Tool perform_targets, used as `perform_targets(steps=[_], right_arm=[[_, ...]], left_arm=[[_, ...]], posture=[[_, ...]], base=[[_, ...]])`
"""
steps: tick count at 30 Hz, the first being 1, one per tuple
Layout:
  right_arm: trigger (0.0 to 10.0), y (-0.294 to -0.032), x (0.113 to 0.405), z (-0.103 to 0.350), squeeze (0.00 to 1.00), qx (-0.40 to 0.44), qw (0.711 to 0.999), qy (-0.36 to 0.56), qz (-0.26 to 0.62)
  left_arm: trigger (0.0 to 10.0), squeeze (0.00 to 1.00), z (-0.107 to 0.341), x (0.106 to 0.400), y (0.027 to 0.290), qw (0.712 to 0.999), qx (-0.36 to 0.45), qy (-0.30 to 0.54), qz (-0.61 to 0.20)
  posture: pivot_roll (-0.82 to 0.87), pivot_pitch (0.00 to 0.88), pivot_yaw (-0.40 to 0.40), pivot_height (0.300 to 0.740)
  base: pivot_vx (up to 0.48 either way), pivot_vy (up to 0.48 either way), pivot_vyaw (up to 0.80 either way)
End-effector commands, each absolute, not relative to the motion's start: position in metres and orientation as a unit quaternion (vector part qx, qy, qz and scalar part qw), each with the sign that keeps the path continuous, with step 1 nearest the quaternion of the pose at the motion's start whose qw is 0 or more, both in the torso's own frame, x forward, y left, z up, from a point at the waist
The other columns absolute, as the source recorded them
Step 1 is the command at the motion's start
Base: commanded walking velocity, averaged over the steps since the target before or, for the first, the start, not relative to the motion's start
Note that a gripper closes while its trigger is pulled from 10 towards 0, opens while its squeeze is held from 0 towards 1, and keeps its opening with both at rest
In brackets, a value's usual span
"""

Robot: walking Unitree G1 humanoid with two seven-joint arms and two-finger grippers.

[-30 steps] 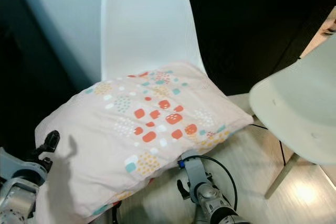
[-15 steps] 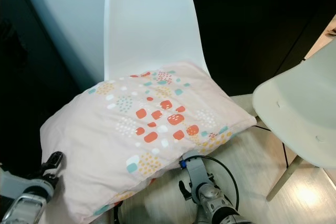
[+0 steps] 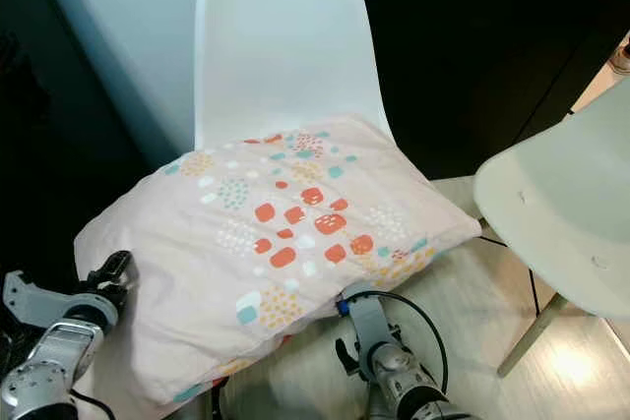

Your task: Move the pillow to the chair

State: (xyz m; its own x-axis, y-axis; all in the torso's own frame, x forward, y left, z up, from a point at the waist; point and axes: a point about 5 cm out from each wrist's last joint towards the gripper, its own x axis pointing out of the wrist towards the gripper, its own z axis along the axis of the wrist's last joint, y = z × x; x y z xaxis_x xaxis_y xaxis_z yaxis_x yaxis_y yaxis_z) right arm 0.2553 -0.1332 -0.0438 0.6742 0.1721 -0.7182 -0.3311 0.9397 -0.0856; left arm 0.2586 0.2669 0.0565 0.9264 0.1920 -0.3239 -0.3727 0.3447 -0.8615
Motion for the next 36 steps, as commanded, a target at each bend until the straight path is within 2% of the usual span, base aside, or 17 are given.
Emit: perform_targets(steps=[1,12,18,21,24,25,28,29,35,36], right_arm=[[10.0,-0.137,0.249,-0.049,0.00,-0.095,0.904,0.397,0.128],[10.0,-0.136,0.254,-0.045,0.00,-0.092,0.908,0.389,0.128],[10.0,-0.136,0.256,-0.044,0.00,-0.092,0.909,0.386,0.127],[10.0,-0.135,0.257,-0.043,0.00,-0.092,0.910,0.384,0.128],[10.0,-0.134,0.259,-0.042,0.00,-0.094,0.910,0.382,0.130],[10.0,-0.134,0.259,-0.042,0.00,-0.094,0.910,0.382,0.130],[10.0,-0.134,0.261,-0.040,0.00,-0.095,0.911,0.379,0.130],[10.0,-0.134,0.261,-0.040,0.00,-0.095,0.911,0.379,0.130],[10.0,-0.133,0.263,-0.038,0.00,-0.092,0.914,0.375,0.127],[10.0,-0.133,0.263,-0.038,0.00,-0.092,0.914,0.375,0.127]], left_arm=[[0.0,0.00,0.047,0.257,0.261,0.805,-0.558,0.108,0.171],[0.0,0.00,0.047,0.262,0.268,0.801,-0.563,0.106,0.172],[0.0,0.00,0.065,0.274,0.277,0.833,-0.527,0.075,0.151],[0.0,0.00,0.107,0.293,0.273,0.884,-0.462,-0.001,0.069],[0.0,0.00,0.158,0.306,0.256,0.900,-0.425,-0.091,-0.035],[0.0,0.00,0.158,0.306,0.256,0.900,-0.425,-0.091,-0.035],[0.0,0.00,0.199,0.312,0.226,0.901,-0.393,-0.138,-0.123],[0.0,0.00,0.199,0.312,0.226,0.901,-0.393,-0.138,-0.123],[0.0,0.00,0.242,0.310,0.180,0.889,-0.336,-0.190,-0.245],[0.0,0.00,0.242,0.310,0.180,0.889,-0.336,-0.190,-0.245]], posture=[[0.05,0.177,-0.079,0.575],[0.04,0.173,-0.084,0.575],[0.04,0.166,-0.087,0.575],[0.04,0.155,-0.090,0.575],[0.04,0.143,-0.090,0.575],[0.04,0.143,-0.090,0.575],[0.04,0.140,-0.091,0.575],[0.04,0.140,-0.091,0.575],[0.03,0.139,-0.090,0.575],[0.03,0.139,-0.090,0.575]], base=[[0.000,0.000,0.00],[0.000,0.000,0.00],[0.000,0.000,0.00],[0.000,0.000,0.00],[0.000,0.000,0.00],[0.000,0.000,0.00],[0.000,0.000,0.00],[0.000,0.000,0.00],[0.000,0.000,0.00],[0.000,0.000,0.00]])
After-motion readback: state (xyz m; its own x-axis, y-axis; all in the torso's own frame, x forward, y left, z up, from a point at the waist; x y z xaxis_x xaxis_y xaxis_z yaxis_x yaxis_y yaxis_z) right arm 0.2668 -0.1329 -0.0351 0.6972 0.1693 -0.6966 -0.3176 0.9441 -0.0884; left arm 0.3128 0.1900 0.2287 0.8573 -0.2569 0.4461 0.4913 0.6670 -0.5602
